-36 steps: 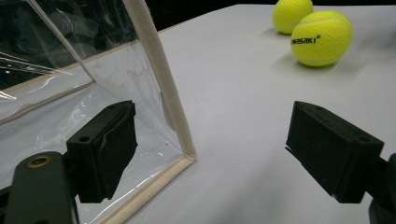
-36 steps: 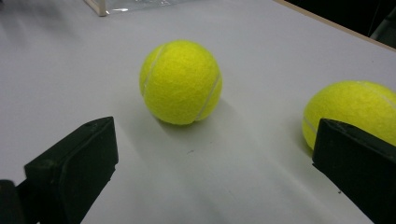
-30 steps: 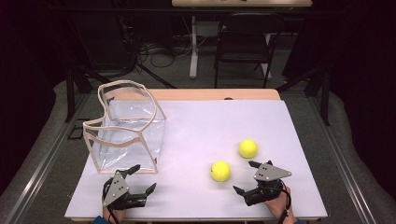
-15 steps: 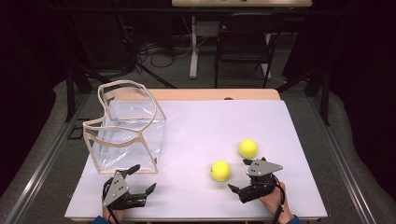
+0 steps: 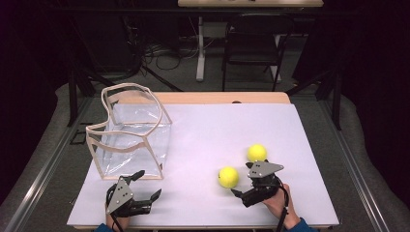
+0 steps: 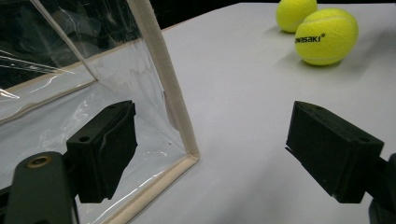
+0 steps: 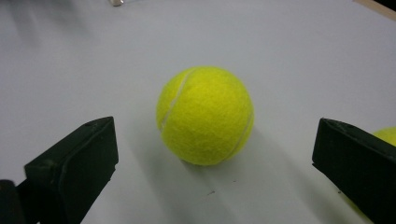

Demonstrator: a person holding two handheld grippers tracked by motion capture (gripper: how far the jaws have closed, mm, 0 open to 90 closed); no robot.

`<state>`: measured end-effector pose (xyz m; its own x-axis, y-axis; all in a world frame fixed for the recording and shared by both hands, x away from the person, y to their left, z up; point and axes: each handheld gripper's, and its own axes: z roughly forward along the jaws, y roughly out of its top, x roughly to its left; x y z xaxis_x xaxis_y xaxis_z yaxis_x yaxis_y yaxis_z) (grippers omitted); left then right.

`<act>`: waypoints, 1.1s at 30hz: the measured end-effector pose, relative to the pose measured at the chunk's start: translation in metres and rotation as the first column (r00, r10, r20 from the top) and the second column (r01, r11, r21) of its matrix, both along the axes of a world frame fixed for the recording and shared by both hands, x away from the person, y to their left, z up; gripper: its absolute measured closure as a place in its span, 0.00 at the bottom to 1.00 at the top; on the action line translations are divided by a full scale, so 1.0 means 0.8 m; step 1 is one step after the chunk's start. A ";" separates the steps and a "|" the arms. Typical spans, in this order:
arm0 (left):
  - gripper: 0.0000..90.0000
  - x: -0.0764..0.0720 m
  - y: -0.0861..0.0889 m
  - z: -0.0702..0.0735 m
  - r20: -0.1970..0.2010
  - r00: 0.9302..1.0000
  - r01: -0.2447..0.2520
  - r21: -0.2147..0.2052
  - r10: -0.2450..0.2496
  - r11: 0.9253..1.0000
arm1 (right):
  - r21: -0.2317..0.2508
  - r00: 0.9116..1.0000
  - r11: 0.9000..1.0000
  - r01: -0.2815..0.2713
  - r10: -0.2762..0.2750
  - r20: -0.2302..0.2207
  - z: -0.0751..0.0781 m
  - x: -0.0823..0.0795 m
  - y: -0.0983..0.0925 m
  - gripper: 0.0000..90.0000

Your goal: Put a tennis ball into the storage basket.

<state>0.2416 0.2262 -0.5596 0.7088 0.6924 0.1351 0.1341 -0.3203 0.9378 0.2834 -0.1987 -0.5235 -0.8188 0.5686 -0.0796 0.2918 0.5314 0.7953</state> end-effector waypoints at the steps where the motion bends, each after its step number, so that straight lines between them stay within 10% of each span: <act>1: 0.18 0.000 0.000 0.000 0.000 1.000 -0.001 -0.001 0.001 1.000 | -0.011 1.000 1.000 -0.005 0.005 -0.005 0.000 0.001 0.001 0.00; 33: 0.18 0.000 -0.001 0.000 -0.002 1.000 0.011 0.000 -0.011 1.000 | -0.097 0.993 0.994 -0.051 0.039 -0.115 -0.001 0.031 0.033 0.00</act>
<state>0.2412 0.2257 -0.5596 0.7163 0.6849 0.1333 0.1327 -0.3213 0.9376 0.3081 -0.1727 -0.5244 -0.8503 0.5247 -0.0401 0.3502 0.6210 0.7012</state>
